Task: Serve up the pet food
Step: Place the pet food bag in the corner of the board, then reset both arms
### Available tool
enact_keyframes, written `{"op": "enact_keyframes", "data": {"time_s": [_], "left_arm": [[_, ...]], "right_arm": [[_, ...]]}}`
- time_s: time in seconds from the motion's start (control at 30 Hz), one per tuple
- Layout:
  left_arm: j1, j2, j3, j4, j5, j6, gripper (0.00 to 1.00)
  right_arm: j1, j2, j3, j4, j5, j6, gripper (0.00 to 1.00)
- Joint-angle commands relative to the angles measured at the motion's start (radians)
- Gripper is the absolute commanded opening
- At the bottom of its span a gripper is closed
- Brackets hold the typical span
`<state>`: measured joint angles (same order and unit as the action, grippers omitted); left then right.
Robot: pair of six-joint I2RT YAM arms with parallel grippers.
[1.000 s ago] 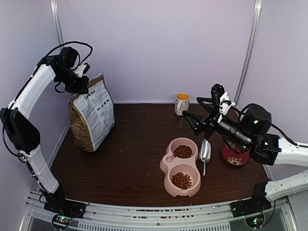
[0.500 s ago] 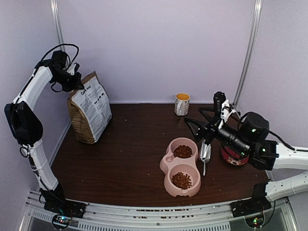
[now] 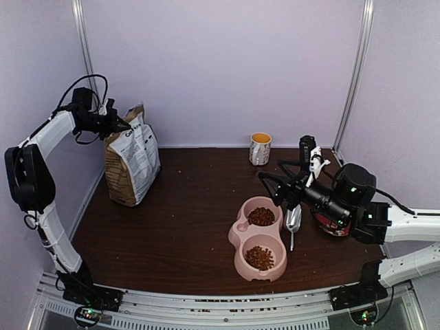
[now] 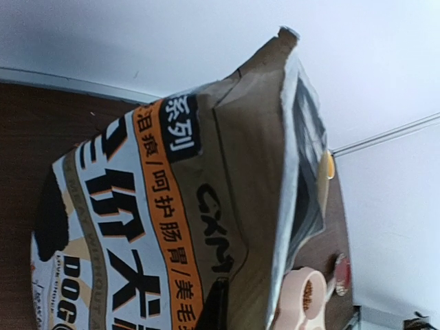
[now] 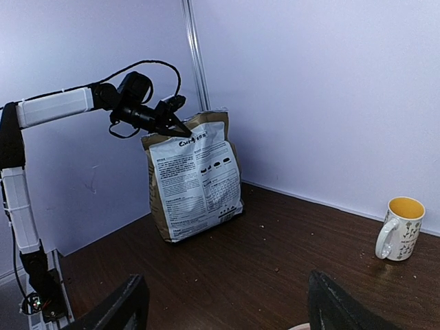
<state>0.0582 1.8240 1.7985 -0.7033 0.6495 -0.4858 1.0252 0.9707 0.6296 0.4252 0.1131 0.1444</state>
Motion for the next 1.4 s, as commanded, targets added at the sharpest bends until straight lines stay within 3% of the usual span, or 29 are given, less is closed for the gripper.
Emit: {"op": "enact_keyframes", "data": {"time_s": [0.0,0.23,0.4,0.73,1.0,1.2,1.37], "left_arm": [[0.036,-0.018,-0.068,0.312,0.214,-0.145,0.0],[0.051,-0.024,-0.042,0.229,0.201,-0.112,0.0],[0.058,-0.053,-0.037,0.198,0.162,-0.085,0.21],[0.064,-0.13,-0.013,0.107,0.076,-0.017,0.44],[0.065,-0.219,0.024,0.042,-0.006,0.03,0.75],[0.065,-0.303,0.029,-0.011,-0.06,0.073,0.79],[0.066,-0.443,-0.059,-0.042,-0.165,0.135,0.8]], "right_arm": [[-0.004,0.016,0.0,0.033,-0.011,0.042,0.81],[-0.003,0.032,0.029,0.008,-0.02,0.041,0.81],[-0.003,0.028,0.049,-0.022,-0.019,0.031,0.81],[-0.003,0.01,0.093,-0.088,-0.009,-0.017,0.81],[-0.003,-0.001,0.116,-0.115,0.001,-0.05,0.82],[-0.004,-0.031,0.129,-0.157,0.028,-0.088,0.82],[-0.003,-0.091,0.12,-0.222,0.123,-0.136,0.83]]}}
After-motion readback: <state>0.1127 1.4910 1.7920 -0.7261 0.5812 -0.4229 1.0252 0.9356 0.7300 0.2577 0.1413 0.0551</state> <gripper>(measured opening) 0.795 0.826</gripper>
